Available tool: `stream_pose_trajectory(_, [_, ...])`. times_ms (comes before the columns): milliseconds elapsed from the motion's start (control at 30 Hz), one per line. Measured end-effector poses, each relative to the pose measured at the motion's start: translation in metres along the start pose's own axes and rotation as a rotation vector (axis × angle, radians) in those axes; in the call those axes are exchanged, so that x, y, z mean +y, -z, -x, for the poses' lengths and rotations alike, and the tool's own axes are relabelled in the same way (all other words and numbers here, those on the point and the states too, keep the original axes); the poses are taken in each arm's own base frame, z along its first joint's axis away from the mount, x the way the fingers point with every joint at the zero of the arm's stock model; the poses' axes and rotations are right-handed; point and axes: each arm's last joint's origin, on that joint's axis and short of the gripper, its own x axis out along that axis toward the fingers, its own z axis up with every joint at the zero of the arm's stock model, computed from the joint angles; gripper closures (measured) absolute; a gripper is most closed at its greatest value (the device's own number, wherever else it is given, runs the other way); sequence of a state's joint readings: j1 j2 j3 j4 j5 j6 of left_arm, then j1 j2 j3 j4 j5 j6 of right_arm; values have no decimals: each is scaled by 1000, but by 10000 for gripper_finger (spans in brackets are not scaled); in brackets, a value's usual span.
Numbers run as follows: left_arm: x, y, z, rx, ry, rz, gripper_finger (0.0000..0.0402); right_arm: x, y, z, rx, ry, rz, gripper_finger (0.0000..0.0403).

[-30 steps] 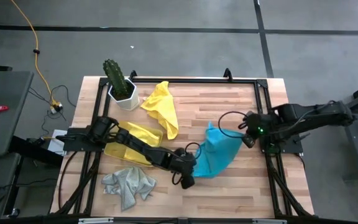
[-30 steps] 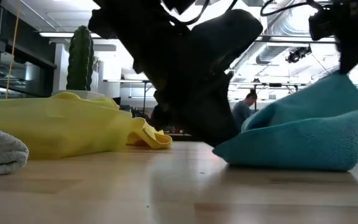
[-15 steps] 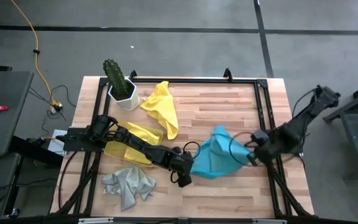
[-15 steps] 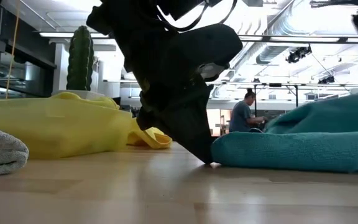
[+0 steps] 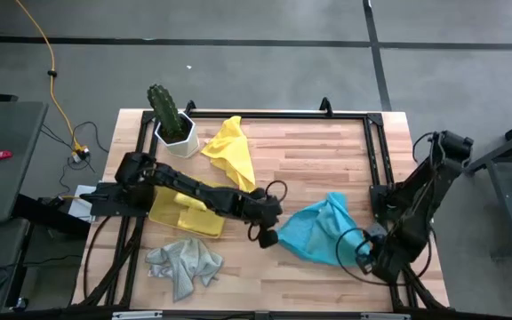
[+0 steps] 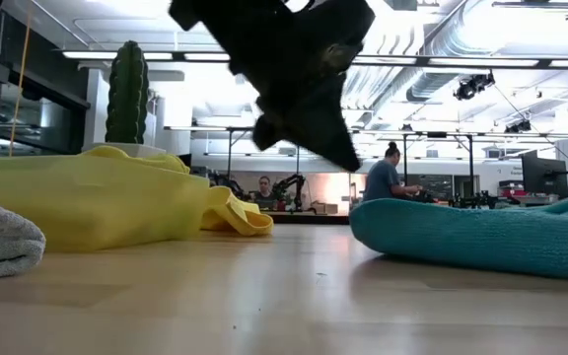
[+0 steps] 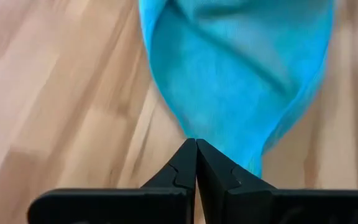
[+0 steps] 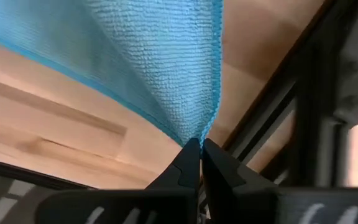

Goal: Fold microfiber towels
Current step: Fold the blue microfiber towel

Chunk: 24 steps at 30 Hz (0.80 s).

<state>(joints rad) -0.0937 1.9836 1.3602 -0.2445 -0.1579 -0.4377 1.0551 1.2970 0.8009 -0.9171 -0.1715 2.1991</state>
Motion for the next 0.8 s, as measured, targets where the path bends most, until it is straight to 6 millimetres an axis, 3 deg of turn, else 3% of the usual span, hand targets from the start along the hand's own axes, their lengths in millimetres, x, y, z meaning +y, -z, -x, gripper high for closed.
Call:
stream_pose_trajectory(233, [20,-21,-28,-152,215,-154,401,13,4,-22,-34,14,-4,403])
stream_pose_trajectory(500, [25,-28,-72,-203,208,-240,401,17,4,-27,-64,-9,21,403])
stream_pose_trajectory(633, [26,-33,-93,-208,195,-217,401,19,6,-27,-50,-30,24,403])
stream_pose_trajectory(800, [35,-24,-116,-112,102,-144,401,21,4,-26,-45,-39,14,403])
